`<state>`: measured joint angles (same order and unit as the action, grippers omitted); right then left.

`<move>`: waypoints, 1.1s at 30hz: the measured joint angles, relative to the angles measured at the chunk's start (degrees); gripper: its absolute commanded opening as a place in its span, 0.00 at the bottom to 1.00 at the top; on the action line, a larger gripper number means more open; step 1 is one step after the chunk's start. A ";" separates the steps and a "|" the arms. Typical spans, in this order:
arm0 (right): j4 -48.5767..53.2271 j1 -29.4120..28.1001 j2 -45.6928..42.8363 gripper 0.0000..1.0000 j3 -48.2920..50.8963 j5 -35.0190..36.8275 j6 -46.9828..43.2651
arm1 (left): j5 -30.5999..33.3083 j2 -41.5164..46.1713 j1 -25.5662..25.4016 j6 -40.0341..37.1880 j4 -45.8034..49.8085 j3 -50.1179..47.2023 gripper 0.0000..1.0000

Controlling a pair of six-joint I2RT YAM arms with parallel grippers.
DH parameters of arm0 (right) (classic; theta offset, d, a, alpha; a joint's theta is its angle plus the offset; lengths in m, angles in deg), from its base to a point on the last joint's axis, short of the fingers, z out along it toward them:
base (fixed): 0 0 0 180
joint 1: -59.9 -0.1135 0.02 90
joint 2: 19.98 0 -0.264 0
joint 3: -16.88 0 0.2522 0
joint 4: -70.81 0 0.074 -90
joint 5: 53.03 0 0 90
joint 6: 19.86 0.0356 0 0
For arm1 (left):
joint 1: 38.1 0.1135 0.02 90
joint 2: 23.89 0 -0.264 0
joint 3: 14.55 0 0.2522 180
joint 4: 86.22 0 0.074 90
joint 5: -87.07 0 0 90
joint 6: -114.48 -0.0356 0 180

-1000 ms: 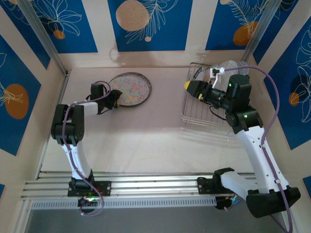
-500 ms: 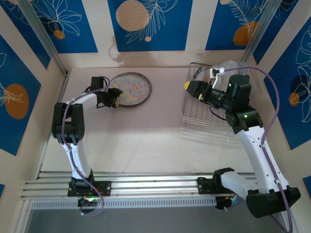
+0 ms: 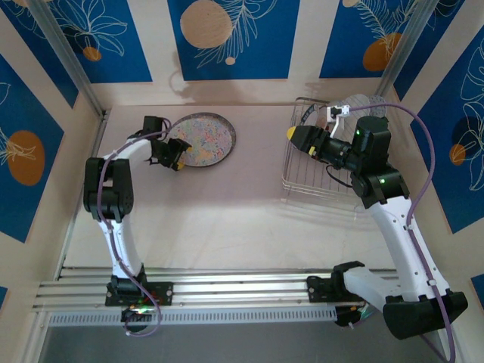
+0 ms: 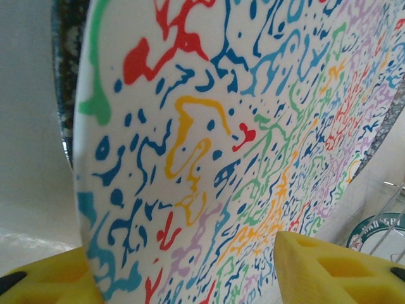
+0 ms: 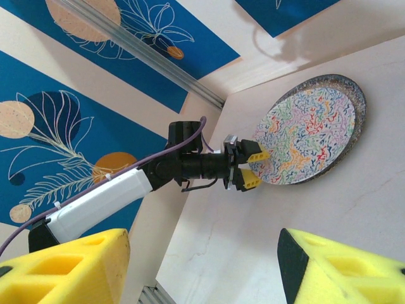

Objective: Unload the plates from the dish rack

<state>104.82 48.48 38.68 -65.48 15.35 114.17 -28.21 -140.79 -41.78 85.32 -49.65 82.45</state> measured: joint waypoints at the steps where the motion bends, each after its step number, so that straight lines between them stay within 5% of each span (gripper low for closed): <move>1: 0.00 0.00 0.00 0.64 0.00 0.00 0.00 | 0.07 -0.26 0.00 -0.20 0.70 0.57 0.58; 25: 1.92 0.04 0.00 0.64 -0.09 1.36 0.37 | 0.94 -3.19 0.02 -2.51 8.22 6.71 0.61; 33: 17.62 0.02 1.33 0.60 -10.32 20.02 -3.50 | 2.75 -1.09 0.02 -2.69 8.39 6.10 0.67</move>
<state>122.44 48.50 40.01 -75.80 35.37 110.67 -25.46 -141.88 -41.76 82.63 -41.26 88.55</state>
